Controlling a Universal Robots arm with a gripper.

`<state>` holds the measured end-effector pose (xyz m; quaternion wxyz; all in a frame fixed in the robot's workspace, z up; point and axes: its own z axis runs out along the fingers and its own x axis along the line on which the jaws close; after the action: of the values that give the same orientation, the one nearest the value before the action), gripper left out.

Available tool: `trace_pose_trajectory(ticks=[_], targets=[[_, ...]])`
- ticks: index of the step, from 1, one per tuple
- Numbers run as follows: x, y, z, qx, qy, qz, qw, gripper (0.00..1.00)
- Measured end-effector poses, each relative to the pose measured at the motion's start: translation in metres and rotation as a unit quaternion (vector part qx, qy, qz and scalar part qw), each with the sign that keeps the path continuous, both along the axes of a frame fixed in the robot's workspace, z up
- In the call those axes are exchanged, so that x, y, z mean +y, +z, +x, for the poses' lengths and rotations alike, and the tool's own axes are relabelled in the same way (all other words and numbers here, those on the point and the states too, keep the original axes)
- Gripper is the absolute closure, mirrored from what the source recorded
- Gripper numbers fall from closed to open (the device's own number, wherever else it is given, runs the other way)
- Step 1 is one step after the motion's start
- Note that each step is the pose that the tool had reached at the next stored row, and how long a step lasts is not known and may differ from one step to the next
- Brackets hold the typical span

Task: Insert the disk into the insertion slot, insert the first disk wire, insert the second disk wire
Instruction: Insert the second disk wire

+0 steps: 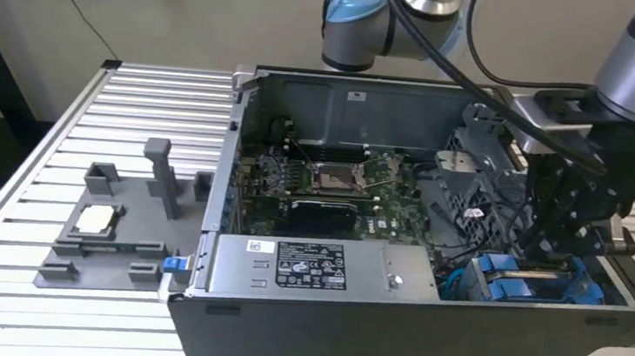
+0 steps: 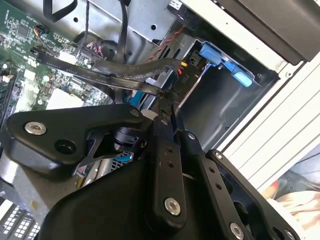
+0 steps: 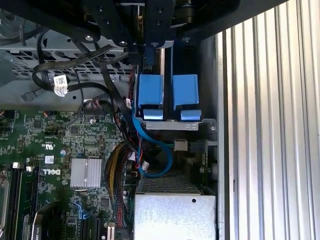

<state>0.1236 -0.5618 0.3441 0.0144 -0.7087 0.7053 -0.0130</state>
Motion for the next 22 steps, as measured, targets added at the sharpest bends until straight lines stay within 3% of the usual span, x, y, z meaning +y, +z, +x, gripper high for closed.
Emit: trace_pose_trajectory(ticks=[13, 22], targets=[[0.0002, -0.003, 0.0, -0.0001, -0.005, -0.0068, 0.99997, 0.84], [0.0002, -0.0065, 0.0, 0.0, -0.01, -0.0077, 0.99992, 0.84]])
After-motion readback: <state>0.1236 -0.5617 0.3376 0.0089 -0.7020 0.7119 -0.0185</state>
